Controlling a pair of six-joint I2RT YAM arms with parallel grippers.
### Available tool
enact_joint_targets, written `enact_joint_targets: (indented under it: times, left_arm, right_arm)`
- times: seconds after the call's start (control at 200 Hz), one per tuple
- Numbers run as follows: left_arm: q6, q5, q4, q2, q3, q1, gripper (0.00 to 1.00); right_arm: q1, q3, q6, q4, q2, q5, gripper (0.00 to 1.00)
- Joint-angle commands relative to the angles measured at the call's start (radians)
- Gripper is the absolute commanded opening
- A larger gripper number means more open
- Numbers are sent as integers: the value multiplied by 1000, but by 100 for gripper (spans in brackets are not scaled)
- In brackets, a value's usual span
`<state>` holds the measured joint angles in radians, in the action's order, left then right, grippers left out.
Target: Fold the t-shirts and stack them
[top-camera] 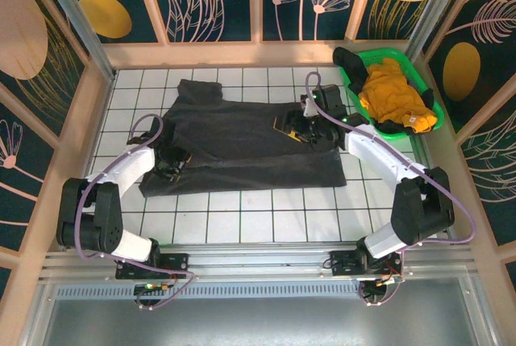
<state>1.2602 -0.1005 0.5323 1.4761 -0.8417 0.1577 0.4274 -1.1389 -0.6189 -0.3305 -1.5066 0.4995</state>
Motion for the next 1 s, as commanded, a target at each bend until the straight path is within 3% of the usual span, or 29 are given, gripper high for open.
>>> enact_joint_targets:
  times: [0.0,0.265,0.415,0.51,0.996]
  left_arm:
    - [57,-23,-67,23,10,4,56]
    - [64,-13,-100,90,-53,11,45]
    - [67,-21,-121,111,-71,19,14]
    - [46,4,-106,119,-121,25,0]
    - [-277,105,147,508,-675,182,0]
  right_arm:
    - [11,-29,-15,27,-10,18,63]
    - [13,-3,-17,24,4,13,61]
    - [12,1,-17,14,14,-2,61]
    - [11,3,-20,13,17,-6,60]
    - [-9,3,-41,9,24,-22,57]
